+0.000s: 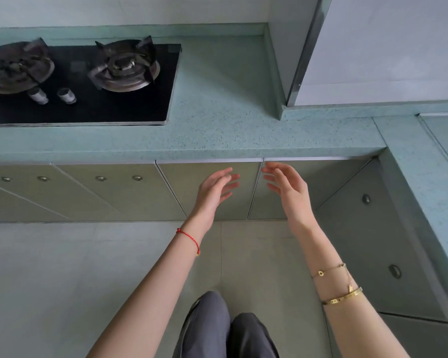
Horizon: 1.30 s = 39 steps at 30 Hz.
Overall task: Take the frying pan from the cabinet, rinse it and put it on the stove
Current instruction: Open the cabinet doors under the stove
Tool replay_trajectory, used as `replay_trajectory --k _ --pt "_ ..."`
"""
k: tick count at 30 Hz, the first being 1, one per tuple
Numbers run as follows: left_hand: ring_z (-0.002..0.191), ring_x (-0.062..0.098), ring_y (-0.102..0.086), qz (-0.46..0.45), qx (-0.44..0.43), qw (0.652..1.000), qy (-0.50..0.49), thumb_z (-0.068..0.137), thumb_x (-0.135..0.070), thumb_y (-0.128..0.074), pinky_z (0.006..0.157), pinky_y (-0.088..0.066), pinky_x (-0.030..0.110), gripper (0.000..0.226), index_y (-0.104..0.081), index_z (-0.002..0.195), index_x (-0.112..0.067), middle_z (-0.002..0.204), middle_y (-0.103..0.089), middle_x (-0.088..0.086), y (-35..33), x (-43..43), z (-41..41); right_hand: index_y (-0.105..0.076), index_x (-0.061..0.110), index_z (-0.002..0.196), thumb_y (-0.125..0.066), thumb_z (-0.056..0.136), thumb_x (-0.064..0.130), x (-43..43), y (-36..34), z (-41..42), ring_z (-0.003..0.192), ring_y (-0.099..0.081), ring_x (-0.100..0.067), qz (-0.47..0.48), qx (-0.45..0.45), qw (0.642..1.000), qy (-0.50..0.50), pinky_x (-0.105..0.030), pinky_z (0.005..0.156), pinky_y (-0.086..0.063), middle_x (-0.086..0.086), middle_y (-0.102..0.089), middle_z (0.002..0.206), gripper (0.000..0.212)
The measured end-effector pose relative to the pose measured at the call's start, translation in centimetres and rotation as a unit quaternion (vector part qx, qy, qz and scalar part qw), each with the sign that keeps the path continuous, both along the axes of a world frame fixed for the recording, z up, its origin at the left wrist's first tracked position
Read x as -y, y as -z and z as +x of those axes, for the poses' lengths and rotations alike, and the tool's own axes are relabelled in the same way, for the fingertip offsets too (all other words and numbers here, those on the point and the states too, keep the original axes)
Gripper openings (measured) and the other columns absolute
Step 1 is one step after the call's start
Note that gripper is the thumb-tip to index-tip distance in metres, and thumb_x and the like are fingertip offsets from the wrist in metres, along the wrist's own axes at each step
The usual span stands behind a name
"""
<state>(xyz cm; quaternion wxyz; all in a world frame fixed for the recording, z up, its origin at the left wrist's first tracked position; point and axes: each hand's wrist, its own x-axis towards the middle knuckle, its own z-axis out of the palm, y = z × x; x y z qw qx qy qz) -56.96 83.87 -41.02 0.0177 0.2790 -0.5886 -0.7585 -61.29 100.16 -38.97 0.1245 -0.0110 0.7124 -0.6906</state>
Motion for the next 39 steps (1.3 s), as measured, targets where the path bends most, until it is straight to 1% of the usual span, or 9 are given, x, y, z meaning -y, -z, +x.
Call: replay_trajectory --k 4,8,13,17,22,28,32,36,39 --pt "0.106 0.024 -0.068 0.025 -0.025 0.999 -0.007 0.099 -0.014 -0.054 0.092 -0.049 0.032 0.033 -0.058 0.132 -0.013 0.118 -0.071 0.008 6.4 0.8 -4.8 -0.067 0.017 0.11 -0.046 0.104 0.012 1.8 7.2 -4.0 0.101 -0.066 -0.014 0.007 -0.019 1.0 0.01 -0.046 0.106 -0.049 0.004 -0.072 0.106 0.022" --pt "0.112 0.025 -0.068 0.031 -0.056 0.998 0.005 0.099 -0.016 -0.055 0.097 -0.05 0.035 0.038 -0.053 0.137 -0.015 0.123 -0.071 0.005 12.4 1.3 -9.1 -0.067 0.016 0.117 -0.047 0.104 0.015 2.9 13.9 -7.6 0.108 -0.066 -0.014 0.025 -0.069 0.997 0.029 -0.044 0.107 -0.048 0.007 -0.073 0.109 0.023" --pt "0.099 0.021 -0.071 -0.005 -0.118 0.993 0.008 0.099 -0.014 -0.055 0.095 -0.051 0.036 0.029 -0.06 0.127 -0.009 0.12 -0.072 0.004 19.5 1.5 -12.1 -0.065 0.021 0.12 -0.047 0.104 0.015 3.8 21.1 -10.3 0.114 -0.064 -0.012 0.022 -0.146 0.988 0.039 -0.047 0.107 -0.047 0.01 -0.072 0.114 0.024" --pt "0.097 0.02 -0.072 0.002 -0.16 0.987 0.013 0.099 -0.013 -0.056 0.09 -0.053 0.033 0.029 -0.061 0.127 -0.009 0.121 -0.073 0.002 20.5 1.0 -12.1 -0.063 0.02 0.123 -0.048 0.104 0.015 3.4 22.1 -10.5 0.116 -0.064 -0.011 -0.008 -0.201 0.979 0.041 -0.049 0.107 -0.047 0.01 -0.07 0.119 0.025" --pt "0.075 0.015 -0.07 -0.037 -0.242 0.969 0.007 0.1 -0.007 -0.051 0.072 -0.054 0.023 0.026 -0.063 0.123 -0.008 0.118 -0.073 0.005 21.6 1.4 -13.1 -0.059 0.029 0.131 -0.047 0.105 0.017 3.7 23.6 -11.7 0.114 -0.063 -0.013 -0.002 -0.266 0.963 0.042 -0.04 0.101 -0.051 0.01 -0.068 0.123 0.031" --pt "0.077 0.017 -0.07 0.0 -0.304 0.952 0.023 0.099 -0.007 -0.053 0.069 -0.055 0.021 0.033 -0.058 0.131 -0.007 0.122 -0.072 0.003 20.9 1.3 -13.1 -0.063 0.022 0.127 -0.047 0.101 0.024 3.7 23.8 -13.0 0.111 -0.063 -0.01 -0.004 -0.31 0.949 0.065 -0.043 0.1 -0.052 0.012 -0.068 0.124 0.031" --pt "0.077 0.014 -0.071 0.016 -0.315 0.949 0.021 0.097 -0.008 -0.057 0.067 -0.054 0.019 0.027 -0.065 0.122 0.0 0.106 -0.074 -0.006 20.0 0.8 -13.2 -0.062 0.023 0.124 -0.047 0.1 0.026 3.8 24.1 -13.3 0.111 -0.063 -0.014 -0.024 -0.312 0.948 0.057 -0.048 0.101 -0.05 0.014 -0.066 0.126 0.029" --pt "0.075 0.011 -0.071 0.034 -0.302 0.952 0.021 0.098 -0.002 -0.052 0.067 -0.055 0.019 0.022 -0.062 0.116 -0.009 0.123 -0.07 0.003 19.6 0.2 -12.9 -0.062 0.019 0.124 -0.048 0.102 0.022 3.6 24.2 -13.6 0.113 -0.062 -0.015 -0.033 -0.308 0.949 0.053 -0.049 0.102 -0.05 0.012 -0.066 0.124 0.026" --pt "0.066 0.006 -0.066 0.025 -0.292 0.956 0.013 0.095 0.001 -0.054 0.065 -0.052 0.017 0.036 -0.055 0.131 -0.002 0.126 -0.069 0.005 19.5 0.1 -12.4 -0.06 0.026 0.119 -0.05 0.1 0.024 3.4 24.5 -13.3 0.115 -0.061 -0.011 -0.048 -0.298 0.952 0.06 -0.049 0.104 -0.048 0.013 -0.065 0.121 0.021"
